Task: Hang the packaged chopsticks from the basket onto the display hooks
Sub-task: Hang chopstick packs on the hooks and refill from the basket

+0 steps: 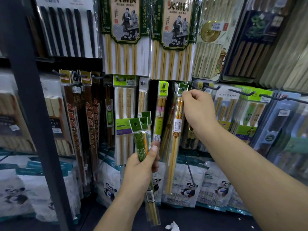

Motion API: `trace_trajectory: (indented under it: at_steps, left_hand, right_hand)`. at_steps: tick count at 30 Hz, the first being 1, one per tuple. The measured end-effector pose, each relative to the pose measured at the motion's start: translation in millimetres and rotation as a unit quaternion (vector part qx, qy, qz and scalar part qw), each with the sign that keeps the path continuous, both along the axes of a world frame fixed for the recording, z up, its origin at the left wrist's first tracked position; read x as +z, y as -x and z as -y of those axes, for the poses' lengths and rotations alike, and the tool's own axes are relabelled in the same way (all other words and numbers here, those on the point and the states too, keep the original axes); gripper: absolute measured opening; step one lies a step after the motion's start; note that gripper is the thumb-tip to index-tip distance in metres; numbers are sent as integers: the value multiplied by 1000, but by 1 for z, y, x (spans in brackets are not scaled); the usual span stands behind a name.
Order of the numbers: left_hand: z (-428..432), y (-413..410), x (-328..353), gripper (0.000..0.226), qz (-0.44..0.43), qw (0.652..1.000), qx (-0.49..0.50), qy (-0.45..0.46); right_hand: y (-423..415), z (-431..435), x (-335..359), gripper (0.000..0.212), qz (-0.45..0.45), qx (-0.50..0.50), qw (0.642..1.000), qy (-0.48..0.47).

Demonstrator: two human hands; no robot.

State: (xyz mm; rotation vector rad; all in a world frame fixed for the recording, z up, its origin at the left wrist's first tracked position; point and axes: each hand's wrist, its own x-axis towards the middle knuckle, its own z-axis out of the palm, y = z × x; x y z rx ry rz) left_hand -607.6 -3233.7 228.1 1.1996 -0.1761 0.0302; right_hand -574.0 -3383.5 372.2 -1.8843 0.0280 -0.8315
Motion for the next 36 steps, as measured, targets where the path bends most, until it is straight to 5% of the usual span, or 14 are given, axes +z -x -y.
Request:
trace_trajectory:
  at_steps: [8, 12, 18, 26, 30, 36]
  left_hand:
    - [-3, 4, 5, 37, 12, 1000, -13, -8]
    - [-1, 1, 4, 24, 7, 1000, -25, 17]
    - [4, 7, 8, 22, 52, 996, -74, 3]
    - [4, 8, 9, 24, 64, 993, -102, -11]
    - [6, 9, 7, 26, 30, 993, -114, 30]
    - [3, 1, 3, 25, -9, 998, -48, 41]
  right_hand:
    - [-5, 7, -12, 41, 4, -51, 999, 9]
    - [6, 2, -31, 43, -5, -54, 998, 34]
    - [26, -18, -45, 26, -49, 134, 984, 103]
    - [32, -17, -42, 15, -55, 201, 978, 31]
    - [32, -17, -42, 20, -47, 184, 981, 50]
    - [19, 0, -15, 26, 36, 79, 995, -56]
